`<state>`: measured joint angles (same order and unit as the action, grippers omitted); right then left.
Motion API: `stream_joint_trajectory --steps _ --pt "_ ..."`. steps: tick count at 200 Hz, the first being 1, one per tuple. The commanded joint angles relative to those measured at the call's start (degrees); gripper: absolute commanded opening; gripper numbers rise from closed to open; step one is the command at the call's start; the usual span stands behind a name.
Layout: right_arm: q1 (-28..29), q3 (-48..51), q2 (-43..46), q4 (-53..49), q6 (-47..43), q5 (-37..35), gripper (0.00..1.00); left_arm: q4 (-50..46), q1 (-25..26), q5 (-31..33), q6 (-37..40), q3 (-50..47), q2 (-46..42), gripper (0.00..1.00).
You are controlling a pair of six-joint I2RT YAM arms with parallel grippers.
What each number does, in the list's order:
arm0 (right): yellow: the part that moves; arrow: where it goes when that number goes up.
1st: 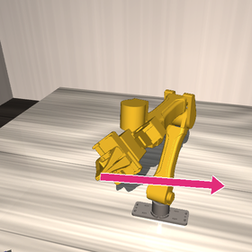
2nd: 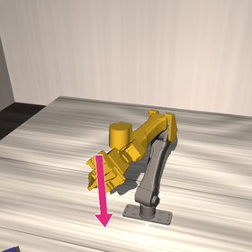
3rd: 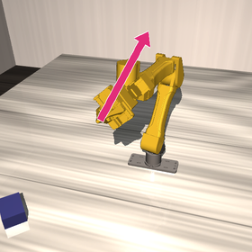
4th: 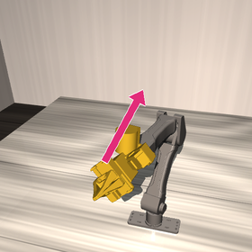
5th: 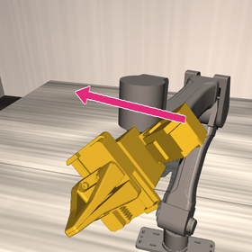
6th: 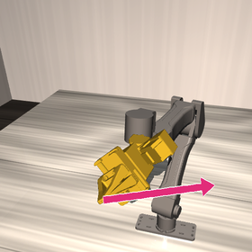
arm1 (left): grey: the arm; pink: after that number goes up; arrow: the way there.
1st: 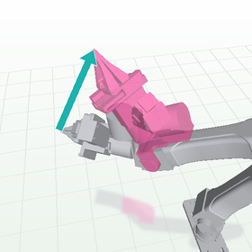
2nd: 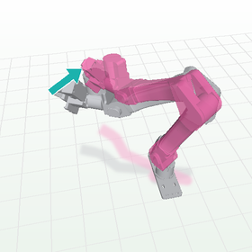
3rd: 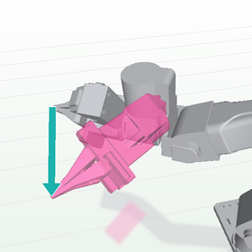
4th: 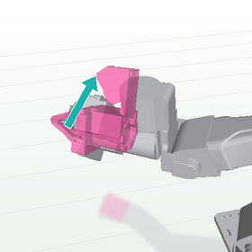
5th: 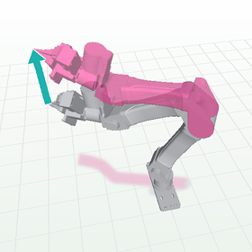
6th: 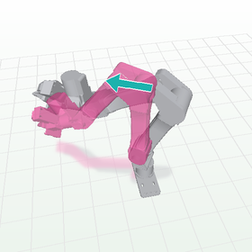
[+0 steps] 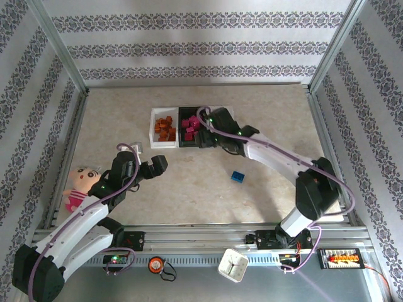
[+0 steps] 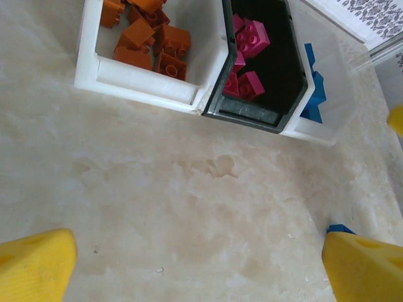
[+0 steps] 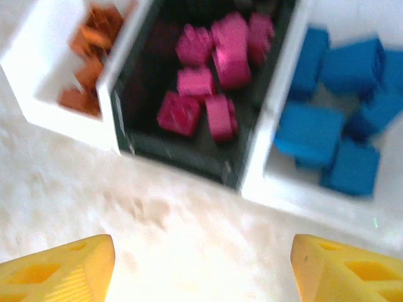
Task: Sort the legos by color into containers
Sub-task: Pick up the lego from the center of the table.
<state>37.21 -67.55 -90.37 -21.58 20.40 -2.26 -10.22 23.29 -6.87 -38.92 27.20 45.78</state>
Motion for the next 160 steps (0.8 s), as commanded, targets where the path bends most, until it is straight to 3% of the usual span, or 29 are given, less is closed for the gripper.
stream_joint_trajectory --steps 1,36,91,126,160 --pt "-1.5 8.8 4.0 -3.6 2.2 -1.4 0.74 0.5 0.7 -0.7 -0.3 -1.0 0.3 1.00" --pt "-6.6 18.1 6.9 -4.6 2.9 1.6 0.75 1.6 0.6 -0.7 -0.6 -1.5 1.0 1.00" --pt "-8.3 18.9 1.6 -6.6 0.7 2.9 0.75 2.4 0.6 -0.9 -1.0 -1.9 2.2 1.00" --pt "-7.5 19.1 0.7 -8.2 1.0 4.4 0.75 2.5 0.6 -0.4 -0.9 -2.3 2.2 1.00" --pt "-3.3 19.8 2.4 -9.7 2.2 4.8 0.70 2.9 0.6 0.0 -1.0 -2.8 2.4 1.00"
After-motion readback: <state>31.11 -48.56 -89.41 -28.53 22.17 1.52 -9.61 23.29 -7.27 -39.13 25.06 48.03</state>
